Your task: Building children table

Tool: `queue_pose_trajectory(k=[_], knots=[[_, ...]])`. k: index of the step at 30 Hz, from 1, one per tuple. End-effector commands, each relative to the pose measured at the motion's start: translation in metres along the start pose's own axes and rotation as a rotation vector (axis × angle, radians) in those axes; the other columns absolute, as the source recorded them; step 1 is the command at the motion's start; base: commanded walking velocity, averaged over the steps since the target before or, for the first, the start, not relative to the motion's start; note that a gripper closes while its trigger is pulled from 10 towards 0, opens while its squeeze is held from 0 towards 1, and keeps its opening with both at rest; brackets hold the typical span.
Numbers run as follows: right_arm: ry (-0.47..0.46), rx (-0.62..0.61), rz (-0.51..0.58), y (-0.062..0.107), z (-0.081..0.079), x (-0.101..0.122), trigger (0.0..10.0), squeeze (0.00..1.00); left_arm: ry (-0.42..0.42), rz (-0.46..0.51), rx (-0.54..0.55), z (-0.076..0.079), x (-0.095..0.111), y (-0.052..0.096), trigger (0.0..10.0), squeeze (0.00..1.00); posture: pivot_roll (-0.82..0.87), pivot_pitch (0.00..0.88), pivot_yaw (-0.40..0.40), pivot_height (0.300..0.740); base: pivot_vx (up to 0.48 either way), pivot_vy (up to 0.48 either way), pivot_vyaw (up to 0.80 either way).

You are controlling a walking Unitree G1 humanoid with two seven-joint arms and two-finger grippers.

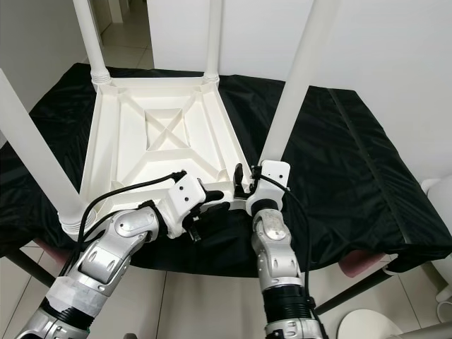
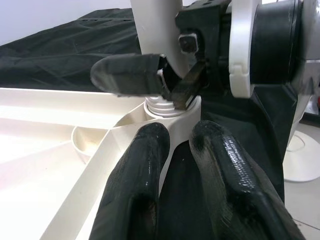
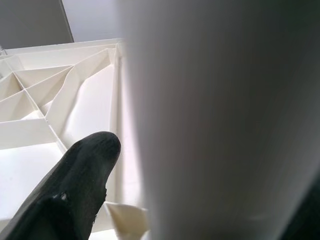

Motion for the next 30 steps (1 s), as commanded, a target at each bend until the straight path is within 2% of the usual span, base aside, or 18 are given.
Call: queue_pose_trajectory(k=[1, 6, 7, 10, 12, 13, 15, 19, 22, 28, 29, 30], knots=[[-0.001, 0.048, -0.006, -0.001, 0.001, 0.001, 10.0, 0.00, -0.005, 0.003, 0.005, 0.002, 0.000, 0.000, 10.0, 0.00, 0.05, 0.000, -0.067, 0.740, 0.000, 0.000, 0.00], [0.023, 0.108, -0.015, -0.002, 0.008, 0.000, 10.0, 0.00, -0.005, 0.004, 0.005, 0.002, 0.000, 0.000, 10.0, 0.00, 0.05, 0.000, -0.069, 0.740, 0.000, 0.000, 0.00], [0.068, 0.190, -0.021, -0.002, 0.017, 0.001, 10.0, 0.00, -0.006, 0.003, 0.008, 0.002, 0.000, 0.000, 10.0, 0.00, 0.06, 0.000, -0.071, 0.740, 0.000, 0.000, 0.00], [0.086, 0.230, -0.031, -0.003, 0.021, 0.000, 10.0, 0.00, -0.006, 0.002, 0.010, 0.001, 0.000, 0.000, 10.0, 0.00, 0.06, 0.000, -0.071, 0.740, 0.000, 0.000, 0.00], [0.133, 0.307, -0.054, -0.003, 0.026, -0.003, 10.0, 0.00, -0.006, -0.001, 0.013, 0.001, -0.001, 0.001, 10.0, 0.00, 0.06, 0.000, -0.066, 0.740, 0.000, 0.000, 0.00], [0.133, 0.307, -0.054, -0.003, 0.026, -0.003, 10.0, 0.00, -0.006, -0.001, 0.013, 0.001, -0.001, 0.001, 10.0, 0.00, 0.06, 0.000, -0.066, 0.740, 0.000, 0.000, 0.00], [0.182, 0.386, -0.082, -0.002, 0.028, -0.007, 10.0, 0.00, -0.008, -0.002, 0.012, 0.000, -0.001, 0.000, 10.0, 0.00, 0.06, 0.000, -0.063, 0.740, 0.000, 0.000, 0.00], [0.191, 0.439, -0.093, -0.003, 0.028, -0.007, 10.0, 0.00, -0.009, -0.001, 0.011, 0.000, -0.001, 0.000, 10.0, 0.00, 0.06, 0.000, -0.060, 0.740, 0.000, 0.000, 0.00], [0.201, 0.536, -0.112, -0.007, 0.030, -0.005, 10.0, 0.00, -0.015, 0.000, 0.016, -0.004, 0.000, 0.000, 10.0, 0.00, 0.06, 0.000, -0.057, 0.740, 0.000, 0.000, 0.00], [0.231, 0.576, -0.139, -0.011, 0.035, -0.006, 10.0, 0.00, -0.014, 0.001, 0.018, -0.004, 0.001, 0.000, 10.0, 0.00, 0.06, 0.000, -0.055, 0.740, 0.000, 0.000, 0.00], [0.230, 0.584, -0.143, -0.012, 0.036, -0.007, 6.8, 0.00, -0.014, 0.000, 0.019, -0.004, 0.001, 0.000, 10.0, 0.00, 0.06, 0.000, -0.055, 0.740, 0.000, 0.000, 0.00], [0.230, 0.584, -0.143, -0.012, 0.036, -0.007, 6.8, 0.00, -0.014, 0.000, 0.019, -0.004, 0.001, 0.000, 10.0, 0.00, 0.06, 0.000, -0.055, 0.740, 0.000, 0.000, 0.00]])
Point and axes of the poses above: a point about 5 cm out from each wrist's last joint towards the gripper, its own y axis pointing back from the gripper into the wrist, its own x axis along the axis of the wrist's last joint, z = x × y, the point moved 2 cm from there along -y, pointing out of the wrist towards the gripper, and after that the axes turned 2 degrees about -y, right-handed, at the moved point
